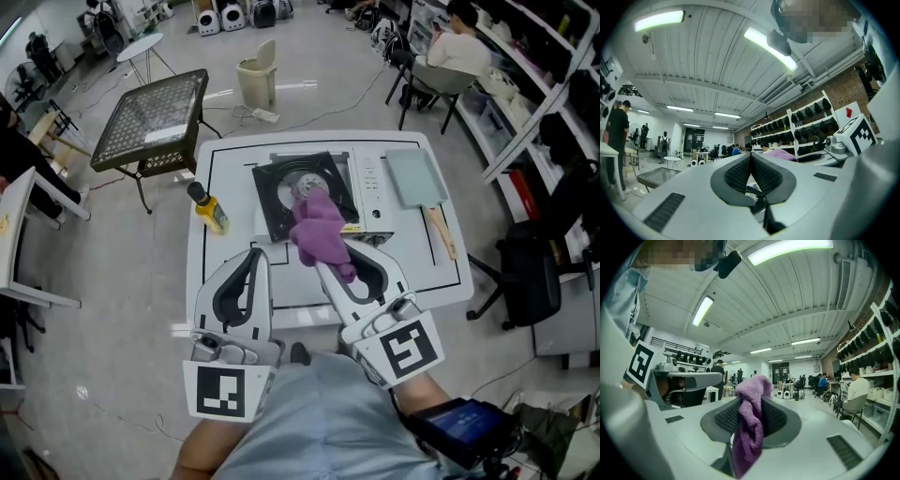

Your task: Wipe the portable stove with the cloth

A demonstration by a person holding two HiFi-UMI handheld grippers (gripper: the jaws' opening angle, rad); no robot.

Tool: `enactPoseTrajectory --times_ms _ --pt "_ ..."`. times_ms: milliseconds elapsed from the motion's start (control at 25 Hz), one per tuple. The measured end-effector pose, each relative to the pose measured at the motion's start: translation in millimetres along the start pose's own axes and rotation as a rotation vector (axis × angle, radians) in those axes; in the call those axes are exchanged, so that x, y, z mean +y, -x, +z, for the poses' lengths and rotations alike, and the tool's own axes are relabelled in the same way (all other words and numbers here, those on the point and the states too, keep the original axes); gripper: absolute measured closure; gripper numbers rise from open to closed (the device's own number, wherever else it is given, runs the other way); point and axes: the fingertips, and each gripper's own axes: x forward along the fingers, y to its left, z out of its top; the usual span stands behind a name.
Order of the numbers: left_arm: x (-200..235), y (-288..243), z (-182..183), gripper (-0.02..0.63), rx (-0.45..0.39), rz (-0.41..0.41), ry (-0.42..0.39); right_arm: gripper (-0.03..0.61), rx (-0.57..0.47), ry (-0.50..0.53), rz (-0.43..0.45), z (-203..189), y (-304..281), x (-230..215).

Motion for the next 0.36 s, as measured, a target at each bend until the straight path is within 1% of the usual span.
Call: enactPoseTrajectory --times_ms 80,360 --pt "-0.9 -0.1 -3.1 0.595 0.017 -0.001 0.007 0.45 0.004 -0.001 0.0 -0.8 0.3 -0.2" --pt "-1.9 -1.9 -7.0 0.595 0.018 -0.008 0.001 0.449 0.009 0.001 0.001 -5.2 -1.8 -1.2"
